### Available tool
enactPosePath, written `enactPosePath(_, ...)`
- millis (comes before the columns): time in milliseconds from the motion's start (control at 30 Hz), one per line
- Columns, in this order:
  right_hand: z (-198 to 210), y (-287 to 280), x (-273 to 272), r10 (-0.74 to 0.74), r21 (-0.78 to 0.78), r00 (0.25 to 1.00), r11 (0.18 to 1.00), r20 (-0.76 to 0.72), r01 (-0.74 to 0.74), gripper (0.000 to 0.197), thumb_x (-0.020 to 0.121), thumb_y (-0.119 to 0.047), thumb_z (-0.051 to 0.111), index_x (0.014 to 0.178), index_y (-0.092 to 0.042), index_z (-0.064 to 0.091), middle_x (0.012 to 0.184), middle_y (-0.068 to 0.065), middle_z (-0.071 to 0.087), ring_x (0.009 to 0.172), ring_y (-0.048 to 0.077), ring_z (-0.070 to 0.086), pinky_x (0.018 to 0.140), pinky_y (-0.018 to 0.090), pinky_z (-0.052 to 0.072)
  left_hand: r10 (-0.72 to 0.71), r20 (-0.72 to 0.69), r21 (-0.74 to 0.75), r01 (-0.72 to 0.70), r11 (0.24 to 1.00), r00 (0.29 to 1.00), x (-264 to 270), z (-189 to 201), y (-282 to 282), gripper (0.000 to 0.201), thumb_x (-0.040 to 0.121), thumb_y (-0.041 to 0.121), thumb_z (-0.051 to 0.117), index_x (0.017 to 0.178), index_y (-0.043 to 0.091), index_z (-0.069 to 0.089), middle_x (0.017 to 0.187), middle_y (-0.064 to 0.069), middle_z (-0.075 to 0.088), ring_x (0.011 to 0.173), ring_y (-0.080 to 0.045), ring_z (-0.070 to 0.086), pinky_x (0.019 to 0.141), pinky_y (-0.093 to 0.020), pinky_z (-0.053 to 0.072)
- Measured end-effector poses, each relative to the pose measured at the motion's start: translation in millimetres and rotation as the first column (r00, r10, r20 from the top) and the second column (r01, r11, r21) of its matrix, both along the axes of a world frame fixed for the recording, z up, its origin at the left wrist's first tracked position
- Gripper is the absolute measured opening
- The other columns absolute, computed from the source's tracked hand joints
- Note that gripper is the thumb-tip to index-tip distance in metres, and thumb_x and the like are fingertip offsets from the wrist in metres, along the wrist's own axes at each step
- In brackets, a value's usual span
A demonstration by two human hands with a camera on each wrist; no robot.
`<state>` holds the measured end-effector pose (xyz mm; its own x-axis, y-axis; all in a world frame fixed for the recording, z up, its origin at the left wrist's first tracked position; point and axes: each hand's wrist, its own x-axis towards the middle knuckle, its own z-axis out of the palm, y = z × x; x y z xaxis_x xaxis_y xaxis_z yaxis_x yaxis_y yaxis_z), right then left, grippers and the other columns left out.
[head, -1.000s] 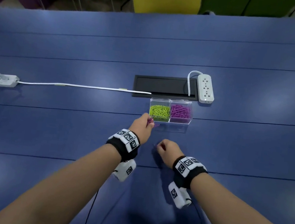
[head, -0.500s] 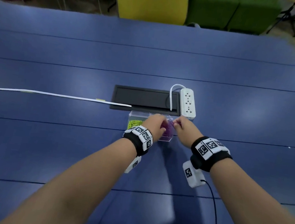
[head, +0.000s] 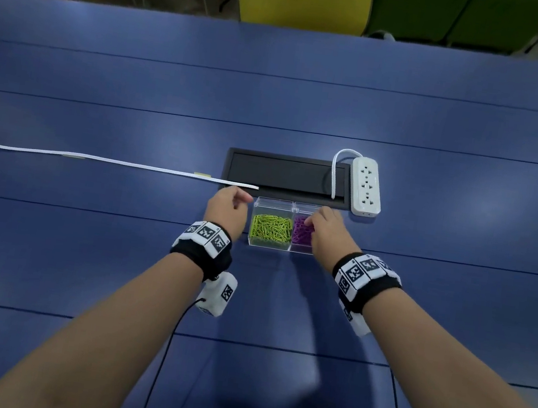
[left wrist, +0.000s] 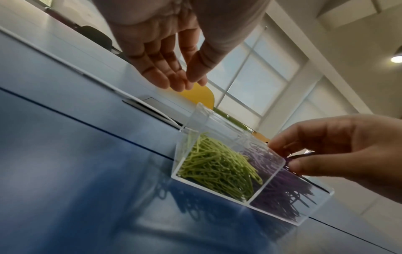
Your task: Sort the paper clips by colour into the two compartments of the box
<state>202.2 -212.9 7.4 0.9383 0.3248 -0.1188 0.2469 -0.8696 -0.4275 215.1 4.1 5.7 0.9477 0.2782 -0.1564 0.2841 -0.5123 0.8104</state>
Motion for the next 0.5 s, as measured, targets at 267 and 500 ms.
enactPosePath(267, 23.4, -30.2, 14.5, -0.485, 0.417, 0.858, 0.753, -0.169, 0.508, 0.029, 0.090, -0.002, 0.045, 0.112, -0.012, 0.061, 0.110, -0.003, 0.060, 0.100, 0.011, 0.056, 0.092, 0.021, 0.042, -0.021, -0.179, -0.110, 0.001, 0.994, 0.984, 16.3, -20.5, 1.1, 0.022, 0.093, 0.027, 0.048, 0.106, 0.017, 0.062, 0.106, -0.002, 0.066, 0.098, -0.023, 0.061, 0.094, -0.034, 0.048)
enactPosePath(500, 3.0, -28.4, 39.1, -0.423, 0.400, 0.659, 0.552, -0.622, 0.732, 0.031, 0.095, -0.031, 0.046, 0.066, -0.019, 0.049, 0.076, 0.005, 0.055, 0.069, 0.021, 0.052, 0.079, 0.036, 0.047, -0.011, -0.303, -0.442, -0.130, 0.887, 0.953, 32.4, -10.7, -11.2, 0.027, 0.096, 0.037, 0.040, 0.089, 0.017, 0.056, 0.102, -0.009, 0.068, 0.089, -0.025, 0.061, 0.090, -0.039, 0.051)
